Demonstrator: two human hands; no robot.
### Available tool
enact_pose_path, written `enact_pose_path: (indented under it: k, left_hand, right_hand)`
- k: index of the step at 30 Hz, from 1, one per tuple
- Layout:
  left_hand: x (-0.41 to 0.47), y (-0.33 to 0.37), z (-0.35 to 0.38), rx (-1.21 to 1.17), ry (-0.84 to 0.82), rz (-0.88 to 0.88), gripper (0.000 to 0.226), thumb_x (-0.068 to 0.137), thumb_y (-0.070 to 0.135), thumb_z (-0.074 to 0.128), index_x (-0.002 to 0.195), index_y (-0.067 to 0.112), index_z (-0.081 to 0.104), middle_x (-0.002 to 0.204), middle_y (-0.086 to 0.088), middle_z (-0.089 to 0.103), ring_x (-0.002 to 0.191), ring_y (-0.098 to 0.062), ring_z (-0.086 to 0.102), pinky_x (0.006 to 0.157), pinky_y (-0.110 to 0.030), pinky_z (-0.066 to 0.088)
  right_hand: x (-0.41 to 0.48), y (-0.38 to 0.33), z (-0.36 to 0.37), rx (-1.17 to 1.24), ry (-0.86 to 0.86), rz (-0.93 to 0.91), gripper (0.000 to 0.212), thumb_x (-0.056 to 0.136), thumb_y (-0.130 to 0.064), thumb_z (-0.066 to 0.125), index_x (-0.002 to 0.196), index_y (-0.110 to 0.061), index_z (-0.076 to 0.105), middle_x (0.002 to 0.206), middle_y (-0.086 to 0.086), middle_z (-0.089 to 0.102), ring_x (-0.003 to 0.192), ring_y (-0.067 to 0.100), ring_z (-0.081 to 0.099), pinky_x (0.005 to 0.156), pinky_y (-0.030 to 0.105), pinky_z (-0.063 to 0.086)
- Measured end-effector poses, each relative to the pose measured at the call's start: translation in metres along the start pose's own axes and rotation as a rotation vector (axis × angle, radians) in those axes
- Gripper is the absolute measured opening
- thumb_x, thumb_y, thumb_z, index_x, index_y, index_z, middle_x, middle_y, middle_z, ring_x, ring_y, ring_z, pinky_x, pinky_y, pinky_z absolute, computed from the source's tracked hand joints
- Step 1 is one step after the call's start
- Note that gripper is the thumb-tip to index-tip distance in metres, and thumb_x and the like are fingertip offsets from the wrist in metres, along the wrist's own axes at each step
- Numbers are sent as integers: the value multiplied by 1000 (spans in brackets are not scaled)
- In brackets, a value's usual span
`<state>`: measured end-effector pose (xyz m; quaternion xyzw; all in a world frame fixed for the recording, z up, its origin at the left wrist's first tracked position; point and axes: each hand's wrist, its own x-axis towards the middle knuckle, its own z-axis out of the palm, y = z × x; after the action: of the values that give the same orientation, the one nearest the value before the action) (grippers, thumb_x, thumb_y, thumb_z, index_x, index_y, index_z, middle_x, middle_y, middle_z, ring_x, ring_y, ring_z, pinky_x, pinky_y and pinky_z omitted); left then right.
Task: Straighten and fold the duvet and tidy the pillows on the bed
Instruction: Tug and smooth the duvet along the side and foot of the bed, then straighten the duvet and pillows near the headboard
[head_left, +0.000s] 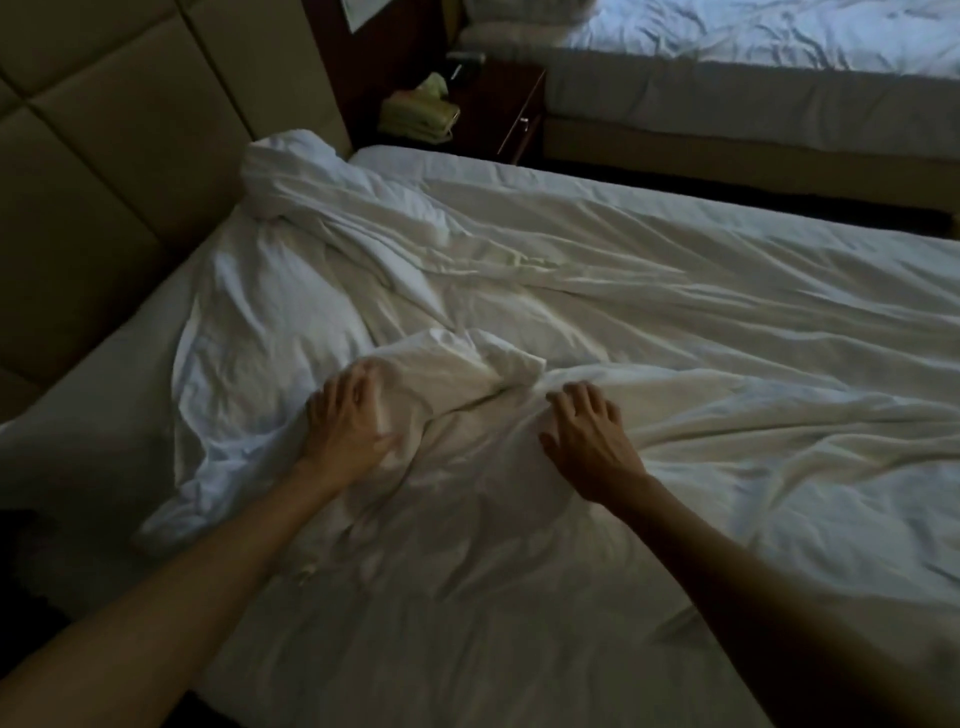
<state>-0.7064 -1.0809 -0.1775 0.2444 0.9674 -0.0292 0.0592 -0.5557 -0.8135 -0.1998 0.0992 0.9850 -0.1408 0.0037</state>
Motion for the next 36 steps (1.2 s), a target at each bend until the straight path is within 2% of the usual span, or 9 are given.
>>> enact_pose_path:
  k: [5,8,11,19,25,28,30,33,36]
  left_hand:
    - [42,1,-2,-122,-72,-68,114,63,68,69,147,17,12,152,-14,23,133,-39,31,106,-51,28]
    - [70,5,-2,-296,-155,-92,75,85,54,58,141,11,34,135,-23,50,121,-39,49,99,-43,41]
    - [70,-1,-7,-358,-50,-70,50,98,41,42,136,10,46,117,-27,62,108,-40,59,89,-40,47]
    - [77,-75,-81,-428,118,-121,53,98,39,43,140,9,42,121,-27,61,110,-43,57,91,-44,46]
    - [67,-131,-79,-530,132,-174,45,88,47,56,122,18,56,108,-20,68,99,-38,64,80,-39,52]
    - [72,-155,-66,-655,-65,-250,51,72,59,54,99,17,63,103,-14,68,102,-32,63,78,-32,47]
    - [85,-159,-63,-702,-273,-286,57,72,70,51,89,16,62,100,-10,65,103,-29,61,79,-31,40]
    - [113,-148,-64,-827,-466,-321,93,71,85,38,128,13,55,134,-13,54,123,-29,51,103,-36,36]
    - [140,-124,-58,-875,-503,-293,88,76,77,47,137,13,47,143,-8,46,129,-25,45,104,-31,33]
  right_hand:
    - [49,1,18,-7,-101,73,73,86,-54,51,140,-8,34,141,14,39,132,33,33,111,44,23]
    - [69,0,34,-43,-196,119,80,85,-63,49,139,-6,34,140,15,40,129,32,36,109,43,24]
    - [78,0,38,-31,-330,200,90,82,-68,50,141,-4,28,146,16,34,132,33,34,109,44,26]
    - [136,-55,-1,236,-287,144,87,74,-75,55,135,-18,30,138,7,38,131,30,31,103,48,25]
    - [198,-116,-3,554,-393,333,101,69,-84,49,142,-17,33,146,10,42,133,32,39,113,47,25]
    - [220,-142,8,598,-524,338,97,71,-82,51,136,-10,44,139,7,47,126,30,46,107,41,35]
    - [230,-159,27,539,-435,357,97,76,-77,51,141,-6,38,143,12,42,132,33,39,109,41,30]
    - [238,-167,57,332,-223,418,110,71,-83,47,149,-11,19,154,20,19,140,39,20,113,50,16]
    - [243,-160,66,440,-276,568,105,62,-85,55,138,-13,44,135,13,50,129,37,42,108,52,29]
